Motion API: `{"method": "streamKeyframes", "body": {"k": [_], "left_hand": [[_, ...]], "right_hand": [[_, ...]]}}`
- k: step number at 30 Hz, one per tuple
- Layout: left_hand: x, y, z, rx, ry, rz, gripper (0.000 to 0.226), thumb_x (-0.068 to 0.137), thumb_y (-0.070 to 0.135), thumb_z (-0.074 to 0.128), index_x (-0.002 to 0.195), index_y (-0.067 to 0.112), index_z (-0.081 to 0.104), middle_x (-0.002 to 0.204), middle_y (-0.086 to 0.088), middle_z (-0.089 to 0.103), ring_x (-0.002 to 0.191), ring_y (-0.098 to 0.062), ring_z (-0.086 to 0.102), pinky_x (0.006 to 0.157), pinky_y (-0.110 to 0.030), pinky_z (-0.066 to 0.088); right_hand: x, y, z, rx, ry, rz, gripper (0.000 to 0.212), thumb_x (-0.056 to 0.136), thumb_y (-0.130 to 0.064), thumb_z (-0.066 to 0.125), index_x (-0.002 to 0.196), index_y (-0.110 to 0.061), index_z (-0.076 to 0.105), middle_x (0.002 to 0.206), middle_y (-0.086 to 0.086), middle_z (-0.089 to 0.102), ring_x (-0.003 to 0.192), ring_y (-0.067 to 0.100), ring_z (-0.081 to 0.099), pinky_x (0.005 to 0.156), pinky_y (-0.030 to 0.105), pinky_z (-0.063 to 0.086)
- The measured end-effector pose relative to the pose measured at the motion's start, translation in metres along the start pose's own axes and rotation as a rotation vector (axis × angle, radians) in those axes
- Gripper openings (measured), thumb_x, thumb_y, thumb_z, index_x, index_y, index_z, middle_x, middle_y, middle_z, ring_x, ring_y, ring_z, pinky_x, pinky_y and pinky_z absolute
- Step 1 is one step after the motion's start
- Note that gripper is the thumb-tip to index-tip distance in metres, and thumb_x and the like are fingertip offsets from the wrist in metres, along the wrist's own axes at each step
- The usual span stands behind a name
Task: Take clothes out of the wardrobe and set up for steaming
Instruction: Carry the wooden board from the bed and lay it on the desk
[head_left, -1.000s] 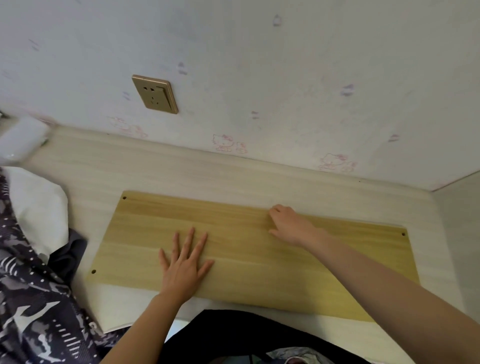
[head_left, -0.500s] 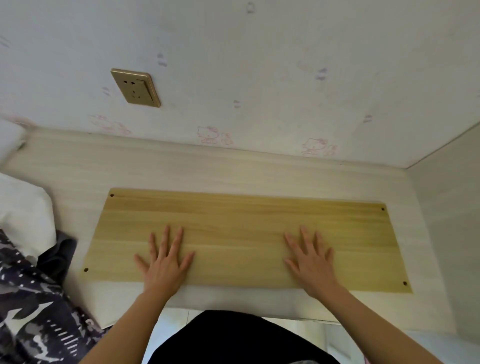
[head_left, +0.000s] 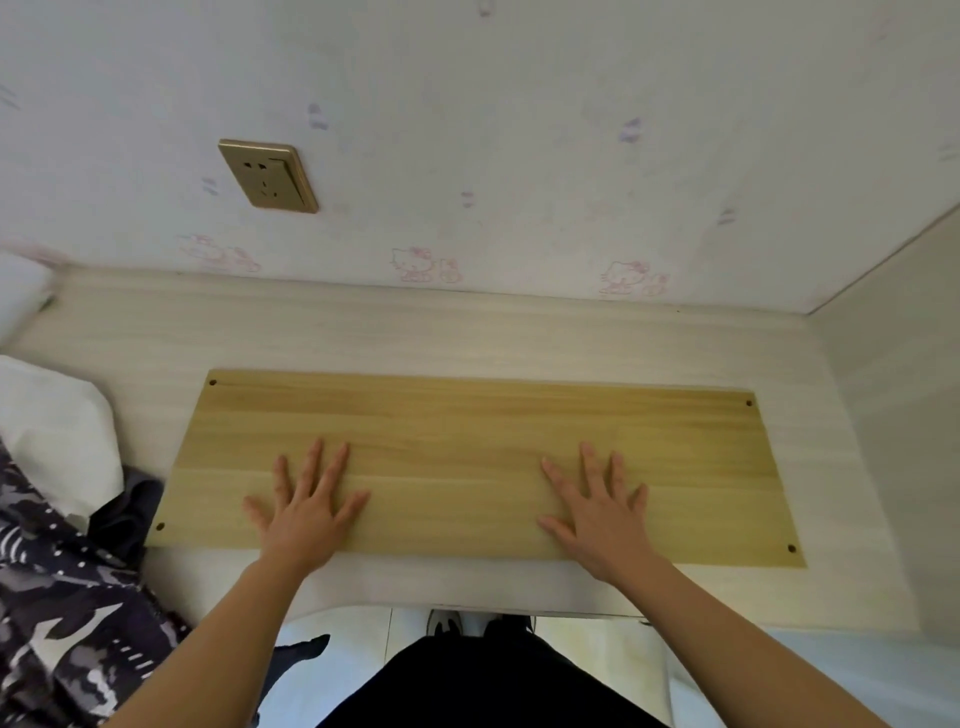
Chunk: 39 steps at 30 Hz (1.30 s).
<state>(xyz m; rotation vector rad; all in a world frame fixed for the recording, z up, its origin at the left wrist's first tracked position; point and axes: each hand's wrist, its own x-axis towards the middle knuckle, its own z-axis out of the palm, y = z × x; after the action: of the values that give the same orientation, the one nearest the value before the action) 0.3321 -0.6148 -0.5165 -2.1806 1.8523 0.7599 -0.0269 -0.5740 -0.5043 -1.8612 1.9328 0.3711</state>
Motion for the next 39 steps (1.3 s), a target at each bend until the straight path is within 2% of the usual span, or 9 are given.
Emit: {"method": "streamKeyframes", "body": {"k": [6,12,15,18,23,28,32,34,39], "left_hand": [[-0.003,0.004,0.0,-0.032,-0.024,-0.053,0.071,0.086,0.074,0.026,0.143,0.056,-0.013,0.156,0.02,-0.021,0.146,-0.025,-0.021,0.108,-0.069,-0.003],[-0.017,0.011,0.007,-0.038,0.023,-0.087,0.068,0.092,0.066,0.028,0.148,0.048,-0.007,0.159,0.014,-0.018,0.147,-0.025,-0.018,0.111,-0.065,0.001],[-0.024,0.024,0.013,-0.051,0.019,-0.112,0.068,0.095,0.061,0.026,0.15,0.041,-0.01,0.16,0.008,-0.019,0.146,-0.029,-0.018,0.113,-0.063,0.001],[-0.037,0.049,0.028,-0.071,0.008,-0.115,0.075,0.093,0.065,0.026,0.151,0.036,-0.012,0.159,0.004,-0.023,0.145,-0.032,-0.019,0.113,-0.063,0.003],[-0.047,0.064,0.051,-0.04,0.039,-0.119,0.084,0.087,0.073,0.025,0.148,0.037,-0.02,0.157,0.001,-0.029,0.144,-0.035,-0.023,0.111,-0.065,0.001],[-0.041,0.059,0.05,-0.025,0.056,-0.101,0.083,0.087,0.073,0.026,0.148,0.039,-0.018,0.157,0.003,-0.028,0.144,-0.033,-0.022,0.111,-0.065,0.003],[-0.041,0.061,0.046,-0.021,0.058,-0.098,0.083,0.087,0.073,0.027,0.15,0.037,-0.014,0.159,0.002,-0.024,0.145,-0.034,-0.019,0.111,-0.065,0.005],[-0.042,0.061,0.042,-0.017,0.054,-0.093,0.082,0.088,0.071,0.029,0.15,0.035,-0.011,0.159,0.001,-0.021,0.145,-0.035,-0.018,0.112,-0.064,0.006],[-0.055,0.056,0.04,0.03,0.073,0.031,0.07,0.097,0.054,0.031,0.154,0.024,0.003,0.161,-0.002,-0.012,0.147,-0.035,-0.01,0.117,-0.054,0.01]], "right_hand": [[-0.001,-0.002,0.0,0.021,-0.006,-0.007,0.071,0.085,-0.074,0.028,0.14,-0.057,-0.014,0.156,0.002,-0.028,0.14,0.042,-0.024,0.108,0.07,0.004],[0.0,-0.001,0.003,0.027,0.012,-0.015,0.071,0.083,-0.075,0.024,0.14,-0.057,-0.014,0.156,0.002,-0.028,0.14,0.042,-0.025,0.107,0.07,0.002],[0.0,-0.002,0.006,0.026,0.017,-0.01,0.071,0.083,-0.075,0.023,0.141,-0.056,-0.014,0.156,0.003,-0.028,0.14,0.043,-0.025,0.107,0.07,0.003],[0.0,-0.001,0.006,0.007,0.026,-0.013,0.07,0.086,-0.073,0.027,0.142,-0.054,-0.011,0.156,0.004,-0.026,0.14,0.044,-0.023,0.107,0.071,0.005],[-0.005,0.001,0.006,0.032,0.01,-0.028,0.07,0.088,-0.071,0.025,0.143,-0.052,-0.014,0.156,0.005,-0.028,0.139,0.044,-0.025,0.105,0.073,0.006],[-0.004,-0.001,0.011,0.031,0.028,-0.021,0.07,0.088,-0.071,0.024,0.142,-0.052,-0.016,0.156,0.007,-0.025,0.139,0.046,-0.023,0.104,0.074,0.007],[-0.003,0.002,0.007,0.033,0.01,-0.031,0.066,0.092,-0.064,0.029,0.145,-0.049,-0.007,0.158,0.003,-0.021,0.141,0.043,-0.019,0.106,0.071,0.009],[-0.007,0.005,0.005,0.025,0.016,-0.024,0.064,0.095,-0.057,0.031,0.148,-0.043,-0.002,0.159,0.002,-0.016,0.144,0.04,-0.014,0.11,0.067,0.013],[-0.035,-0.001,0.013,0.043,0.015,0.027,0.063,0.099,-0.044,0.033,0.152,-0.027,0.002,0.16,0.005,-0.011,0.145,0.036,-0.008,0.114,0.057,0.013]]}}
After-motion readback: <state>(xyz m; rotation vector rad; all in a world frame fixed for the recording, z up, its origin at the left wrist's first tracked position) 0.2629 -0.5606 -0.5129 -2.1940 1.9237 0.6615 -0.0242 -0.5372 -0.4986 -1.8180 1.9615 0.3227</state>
